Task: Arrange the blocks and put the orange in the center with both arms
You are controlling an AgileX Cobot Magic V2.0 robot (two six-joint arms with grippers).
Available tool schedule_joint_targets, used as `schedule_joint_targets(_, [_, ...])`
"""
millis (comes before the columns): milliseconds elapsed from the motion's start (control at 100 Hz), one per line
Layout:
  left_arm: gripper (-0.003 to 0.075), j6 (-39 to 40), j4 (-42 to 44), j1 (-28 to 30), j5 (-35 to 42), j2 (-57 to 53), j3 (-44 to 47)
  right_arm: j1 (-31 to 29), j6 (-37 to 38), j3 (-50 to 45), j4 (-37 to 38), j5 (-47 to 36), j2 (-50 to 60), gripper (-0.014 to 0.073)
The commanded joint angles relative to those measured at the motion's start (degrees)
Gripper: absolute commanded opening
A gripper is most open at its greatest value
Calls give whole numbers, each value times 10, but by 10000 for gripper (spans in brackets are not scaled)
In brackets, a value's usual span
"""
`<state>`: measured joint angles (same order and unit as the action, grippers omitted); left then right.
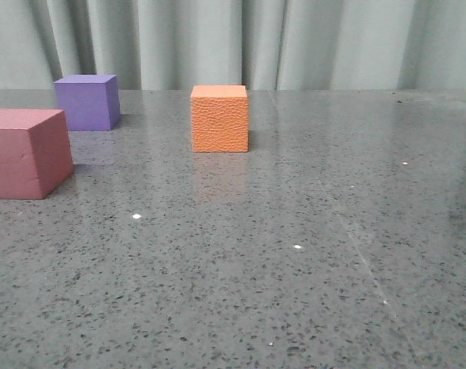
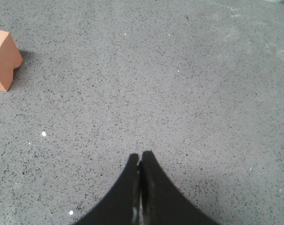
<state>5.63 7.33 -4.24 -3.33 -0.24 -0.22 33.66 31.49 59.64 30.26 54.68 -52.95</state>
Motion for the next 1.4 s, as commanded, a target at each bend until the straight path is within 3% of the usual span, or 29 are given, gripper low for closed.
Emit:
schedule_joint_targets(0, [-19, -2, -6, -3, 47, -18, 30, -3, 1, 12, 24, -22, 7, -67])
schedule_joint_targets(370, [-19, -2, -6, -3, 47, -18, 30, -3, 1, -7, 48, -46, 17, -67])
schedule_joint_targets(620, [-19, -2, -6, -3, 47, -18, 30, -4, 2, -128, 61, -126, 127, -67])
schedule_joint_targets(760, [-19, -2, -6, -3, 47, -18, 30, -34, 2, -219, 52, -185, 219, -67])
schedule_joint_targets(1020, [-19, -2, -6, -3, 47, -18, 30, -164, -12, -378, -75, -290, 405, -67])
schedule_joint_targets(1120, [-19, -2, -6, -3, 47, -18, 30, -214, -85, -437, -141, -352, 451, -67])
schedule_joint_targets(1290, [-19, -2, -6, -3, 47, -18, 30, -276, -274, -516, -303, -439, 496, -67])
schedule_joint_targets(1390, [-19, -2, -6, -3, 47, -18, 30, -293, -292, -553, -321, -477, 512, -67])
